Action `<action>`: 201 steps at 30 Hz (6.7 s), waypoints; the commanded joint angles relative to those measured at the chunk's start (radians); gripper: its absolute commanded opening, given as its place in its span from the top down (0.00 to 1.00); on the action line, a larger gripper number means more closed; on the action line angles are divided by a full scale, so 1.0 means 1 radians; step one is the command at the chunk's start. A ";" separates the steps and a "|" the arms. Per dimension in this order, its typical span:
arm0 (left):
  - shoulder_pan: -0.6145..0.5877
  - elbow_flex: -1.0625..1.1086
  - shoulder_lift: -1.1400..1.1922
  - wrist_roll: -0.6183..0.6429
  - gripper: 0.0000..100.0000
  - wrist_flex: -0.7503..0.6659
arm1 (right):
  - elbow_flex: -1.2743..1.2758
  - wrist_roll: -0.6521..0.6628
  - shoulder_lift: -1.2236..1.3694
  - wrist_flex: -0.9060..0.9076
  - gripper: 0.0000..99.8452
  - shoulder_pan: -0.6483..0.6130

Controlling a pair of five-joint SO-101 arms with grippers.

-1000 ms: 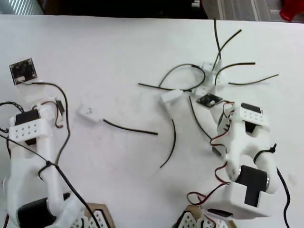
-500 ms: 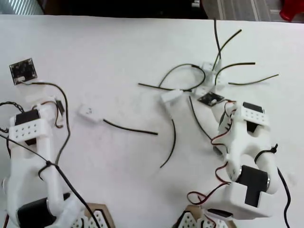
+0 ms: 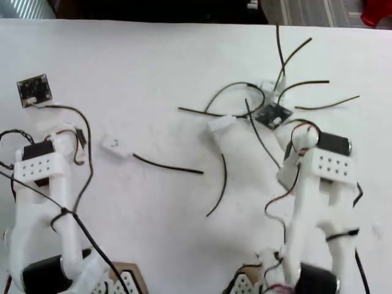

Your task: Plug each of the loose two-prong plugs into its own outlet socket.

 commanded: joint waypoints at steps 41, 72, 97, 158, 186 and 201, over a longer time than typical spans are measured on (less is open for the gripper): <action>0.456 -0.011 -0.050 -0.107 0.89 -0.048 | 0.545 -0.993 -0.400 -0.952 0.98 -0.868; 0.799 0.425 -0.911 -0.130 0.81 -0.040 | 0.709 -0.988 -0.654 -0.911 0.98 -0.888; 0.298 -0.018 -0.122 -0.034 0.77 0.181 | 0.732 -0.996 -0.645 -0.918 0.98 -0.717; 0.231 -0.651 0.673 0.396 0.74 0.683 | 0.733 -0.990 -0.645 -0.940 0.98 -0.648; 0.237 -1.148 0.958 0.000 0.98 0.977 | 0.733 -0.988 -0.645 -0.938 0.98 -0.647; 0.282 -1.148 0.809 -0.512 0.98 0.993 | 0.733 -0.988 -0.645 -0.938 0.98 -0.647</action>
